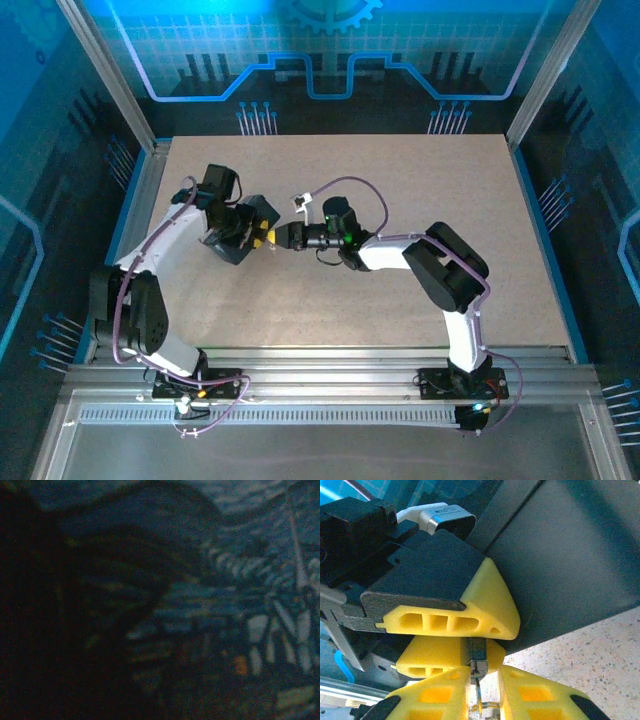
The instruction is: Unlock the padlock with the key
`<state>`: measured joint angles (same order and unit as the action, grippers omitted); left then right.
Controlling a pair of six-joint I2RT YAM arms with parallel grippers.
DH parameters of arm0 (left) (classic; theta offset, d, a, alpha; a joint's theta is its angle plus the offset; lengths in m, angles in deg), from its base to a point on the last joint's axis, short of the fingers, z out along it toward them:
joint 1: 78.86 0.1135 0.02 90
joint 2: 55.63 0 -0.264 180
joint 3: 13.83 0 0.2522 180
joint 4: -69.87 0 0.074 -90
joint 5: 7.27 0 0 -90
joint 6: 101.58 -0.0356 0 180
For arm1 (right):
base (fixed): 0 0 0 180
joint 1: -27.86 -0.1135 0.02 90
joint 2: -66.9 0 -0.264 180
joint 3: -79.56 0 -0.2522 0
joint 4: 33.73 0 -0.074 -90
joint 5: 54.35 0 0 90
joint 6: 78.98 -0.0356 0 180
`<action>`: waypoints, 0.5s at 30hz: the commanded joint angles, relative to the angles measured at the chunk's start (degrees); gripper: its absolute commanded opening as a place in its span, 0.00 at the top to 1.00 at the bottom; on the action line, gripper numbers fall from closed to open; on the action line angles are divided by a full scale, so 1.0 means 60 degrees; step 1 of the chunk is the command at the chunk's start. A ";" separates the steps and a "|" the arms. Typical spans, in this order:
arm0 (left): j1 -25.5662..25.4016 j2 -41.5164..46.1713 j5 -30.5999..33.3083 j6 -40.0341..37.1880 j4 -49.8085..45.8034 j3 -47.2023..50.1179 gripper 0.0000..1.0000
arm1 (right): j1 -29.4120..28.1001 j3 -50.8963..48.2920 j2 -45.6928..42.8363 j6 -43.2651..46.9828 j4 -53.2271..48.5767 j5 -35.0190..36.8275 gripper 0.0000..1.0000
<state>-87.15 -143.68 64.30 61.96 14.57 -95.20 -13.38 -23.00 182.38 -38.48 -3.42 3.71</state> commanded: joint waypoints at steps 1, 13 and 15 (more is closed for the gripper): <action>-0.0068 0.0376 -0.0698 0.0058 -0.0108 0.0118 1.00 | 0.0289 -0.0458 -0.0720 0.0143 0.0521 -0.0014 0.77; -0.0040 0.0363 -0.0576 0.0119 -0.0027 -0.0024 1.00 | 0.0275 -0.0804 -0.0827 0.0096 0.0557 -0.0343 0.77; -0.0043 0.0374 -0.0573 0.0140 -0.0013 -0.0021 1.00 | 0.0203 -0.0780 -0.0789 0.0118 0.0529 -0.0382 0.77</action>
<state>-87.37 -143.57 62.29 62.04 14.39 -94.48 -11.23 -26.91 178.64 -38.48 -2.35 2.62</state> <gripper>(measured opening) 0.309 0.230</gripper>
